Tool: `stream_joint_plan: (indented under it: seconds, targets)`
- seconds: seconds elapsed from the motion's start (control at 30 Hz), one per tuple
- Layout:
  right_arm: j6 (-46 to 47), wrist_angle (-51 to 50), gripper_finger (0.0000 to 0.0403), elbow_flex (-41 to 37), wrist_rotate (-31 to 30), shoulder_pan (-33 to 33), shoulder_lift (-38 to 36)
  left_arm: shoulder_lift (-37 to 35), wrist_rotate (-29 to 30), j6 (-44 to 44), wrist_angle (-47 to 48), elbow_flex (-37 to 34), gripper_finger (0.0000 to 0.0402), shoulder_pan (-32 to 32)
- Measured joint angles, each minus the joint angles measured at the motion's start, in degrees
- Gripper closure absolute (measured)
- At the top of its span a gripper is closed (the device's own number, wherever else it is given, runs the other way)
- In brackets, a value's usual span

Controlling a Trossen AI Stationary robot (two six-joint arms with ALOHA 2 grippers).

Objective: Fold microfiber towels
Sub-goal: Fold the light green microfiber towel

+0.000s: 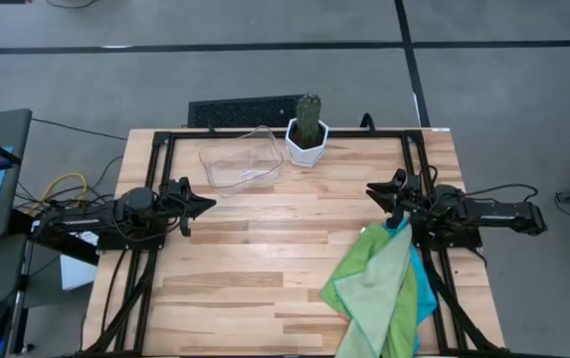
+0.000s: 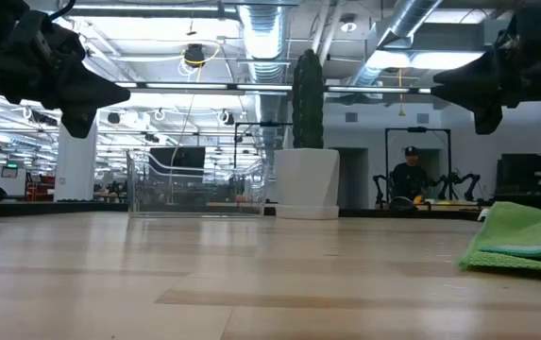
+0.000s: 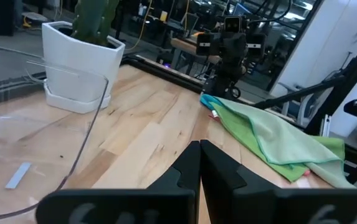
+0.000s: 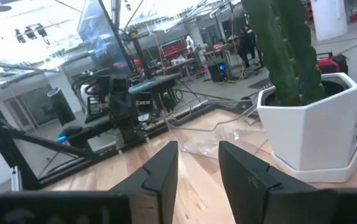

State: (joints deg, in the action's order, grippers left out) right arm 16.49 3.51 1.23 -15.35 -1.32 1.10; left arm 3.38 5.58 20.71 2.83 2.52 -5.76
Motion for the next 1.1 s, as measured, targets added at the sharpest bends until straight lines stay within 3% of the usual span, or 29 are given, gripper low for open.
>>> stream_joint_plan:
  seconds: [0.3,0.53,0.63,0.93,1.1]
  targets:
    - [0.1,0.3,0.0262,0.0,0.1,0.2,0.0,0.0,1.0,4.5,-0.5,0.0,0.0400,0.0]
    - [3.5,0.3,0.0262,0.0,0.4,0.2,0.0,0.0,2.3,12.8,-0.9,0.0,0.0400,0.0]
    - [3.5,0.3,0.0262,0.0,0.4,0.2,0.0,0.0,5.0,14.0,-0.5,0.0,0.0400,0.0]
    - [3.6,0.4,0.0262,0.0,0.3,0.2,0.0,0.0,6.0,15.8,-0.1,0.1,0.0400,0.0]
    - [3.6,2.6,0.0262,0.0,0.3,0.2,0.0,0.0,12.5,13.3,-1.2,0.1,0.0400,0.0]
